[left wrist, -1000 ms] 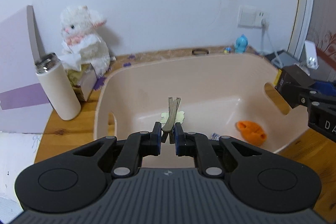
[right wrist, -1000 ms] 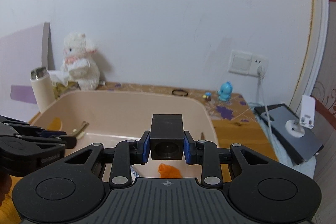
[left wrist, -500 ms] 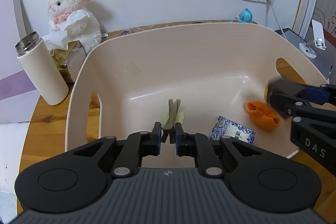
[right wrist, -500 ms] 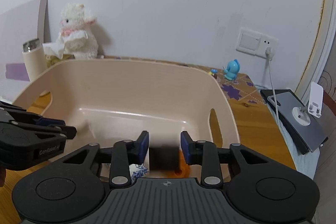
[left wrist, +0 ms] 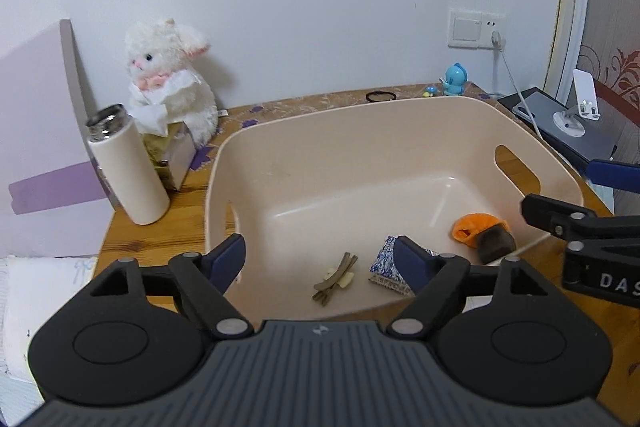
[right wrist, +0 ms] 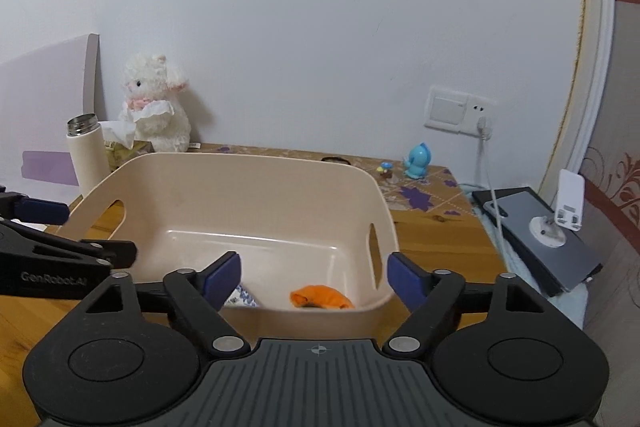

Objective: Organize objects
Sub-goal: 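Lower the hair clip and black charger into the basket and open both tools, then grasp the floral scrunchie with the left tool while the right tool grasps the green herb bag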

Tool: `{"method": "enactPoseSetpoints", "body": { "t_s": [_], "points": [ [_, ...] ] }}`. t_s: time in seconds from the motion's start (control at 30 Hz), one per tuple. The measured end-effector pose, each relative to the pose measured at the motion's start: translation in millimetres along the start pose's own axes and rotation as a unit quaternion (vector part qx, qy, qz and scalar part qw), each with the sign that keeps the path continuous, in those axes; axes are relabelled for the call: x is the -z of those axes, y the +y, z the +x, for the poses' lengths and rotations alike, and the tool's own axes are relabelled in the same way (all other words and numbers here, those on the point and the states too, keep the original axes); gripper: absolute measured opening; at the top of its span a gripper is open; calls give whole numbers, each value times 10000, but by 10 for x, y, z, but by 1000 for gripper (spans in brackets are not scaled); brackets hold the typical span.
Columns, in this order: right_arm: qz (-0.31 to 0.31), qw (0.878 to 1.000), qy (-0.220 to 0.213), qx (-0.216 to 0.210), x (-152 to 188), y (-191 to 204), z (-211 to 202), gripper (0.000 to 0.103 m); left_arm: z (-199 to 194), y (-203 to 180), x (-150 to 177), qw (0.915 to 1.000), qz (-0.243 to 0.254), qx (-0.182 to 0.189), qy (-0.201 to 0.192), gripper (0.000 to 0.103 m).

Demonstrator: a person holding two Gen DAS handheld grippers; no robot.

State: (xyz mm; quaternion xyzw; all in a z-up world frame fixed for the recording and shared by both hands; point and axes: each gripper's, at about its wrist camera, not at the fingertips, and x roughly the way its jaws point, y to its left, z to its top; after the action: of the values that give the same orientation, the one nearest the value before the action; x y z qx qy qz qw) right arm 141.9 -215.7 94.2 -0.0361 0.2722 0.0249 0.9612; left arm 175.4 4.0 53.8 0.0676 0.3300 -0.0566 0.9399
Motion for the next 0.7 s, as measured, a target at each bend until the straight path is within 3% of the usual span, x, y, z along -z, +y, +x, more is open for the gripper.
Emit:
{"method": "enactPoseSetpoints", "body": {
  "t_s": [0.3,0.7],
  "points": [
    [-56,10000,34,-44,208,48,-270,94,-313,60,229,10000,11,17,-73,90],
    [-294,9974,649,-124,661,215,-141,97,-195,74,649,9988,134,263,401,90]
  ]
}}
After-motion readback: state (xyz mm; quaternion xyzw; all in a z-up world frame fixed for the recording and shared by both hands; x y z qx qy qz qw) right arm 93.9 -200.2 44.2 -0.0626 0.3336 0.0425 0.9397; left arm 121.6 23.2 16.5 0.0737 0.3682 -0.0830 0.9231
